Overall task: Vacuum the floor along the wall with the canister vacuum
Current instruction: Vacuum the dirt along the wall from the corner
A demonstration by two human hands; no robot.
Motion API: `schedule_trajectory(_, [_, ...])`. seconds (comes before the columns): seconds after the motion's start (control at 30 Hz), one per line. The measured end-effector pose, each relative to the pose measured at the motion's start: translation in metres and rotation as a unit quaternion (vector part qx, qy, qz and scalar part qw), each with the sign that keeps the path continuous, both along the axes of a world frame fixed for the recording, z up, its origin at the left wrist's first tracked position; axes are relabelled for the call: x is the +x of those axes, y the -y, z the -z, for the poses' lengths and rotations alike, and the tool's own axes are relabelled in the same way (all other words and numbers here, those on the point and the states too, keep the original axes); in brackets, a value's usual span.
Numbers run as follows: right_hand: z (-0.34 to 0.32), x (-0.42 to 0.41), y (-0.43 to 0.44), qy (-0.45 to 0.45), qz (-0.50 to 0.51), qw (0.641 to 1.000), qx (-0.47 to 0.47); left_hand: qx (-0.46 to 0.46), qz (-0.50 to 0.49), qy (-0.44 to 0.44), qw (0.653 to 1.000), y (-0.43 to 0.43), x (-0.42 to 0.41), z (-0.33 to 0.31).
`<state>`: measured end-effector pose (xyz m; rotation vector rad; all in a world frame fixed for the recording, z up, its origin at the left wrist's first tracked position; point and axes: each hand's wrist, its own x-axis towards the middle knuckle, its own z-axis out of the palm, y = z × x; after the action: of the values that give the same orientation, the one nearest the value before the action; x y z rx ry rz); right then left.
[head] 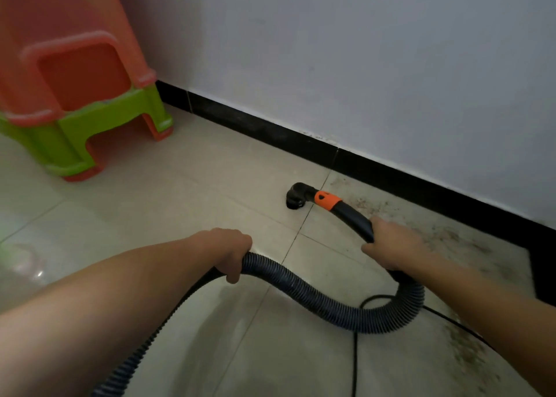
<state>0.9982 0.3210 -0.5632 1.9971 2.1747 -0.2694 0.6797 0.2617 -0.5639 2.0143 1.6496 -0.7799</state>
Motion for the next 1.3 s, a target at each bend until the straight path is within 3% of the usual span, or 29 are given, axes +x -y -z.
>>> schedule_trajectory(0.2, [-0.019, -0.019, -0.060, 0.068, 0.031, 0.994, 0.075, 0.031, -0.024, 0.032, 0.999, -0.021, 0.010, 0.006])
schedule_trajectory(0.4, [-0.015, -0.007, -0.069, 0.123, 0.054, 0.989, 0.065, 0.009, -0.043, 0.063, 0.997, -0.029, 0.014, 0.016])
schedule_trajectory(0.63, [-0.006, 0.072, -0.034, 0.034, 0.178, 0.983, 0.013, 0.006, -0.008, 0.089, 0.996, -0.038, 0.043, 0.016])
schedule_trajectory(0.8, [-0.001, 0.118, -0.024, -0.042, 0.282, 0.958, -0.015, 0.015, 0.012, 0.093, 0.996, -0.039, 0.057, 0.011])
schedule_trajectory(0.9, [0.005, 0.121, -0.021, -0.140, 0.327, 0.934, -0.029, 0.016, 0.008, 0.074, 0.997, -0.038, 0.045, 0.011])
schedule_trajectory(1.1, [-0.003, 0.117, 0.021, -0.262, 0.340, 0.898, -0.101, 0.012, 0.020, 0.022, 0.999, -0.035, 0.038, 0.009])
schedule_trajectory(1.3, [-0.010, 0.120, 0.041, -0.254, 0.322, 0.906, -0.103, 0.043, 0.108, 0.008, 0.993, -0.037, 0.084, 0.002])
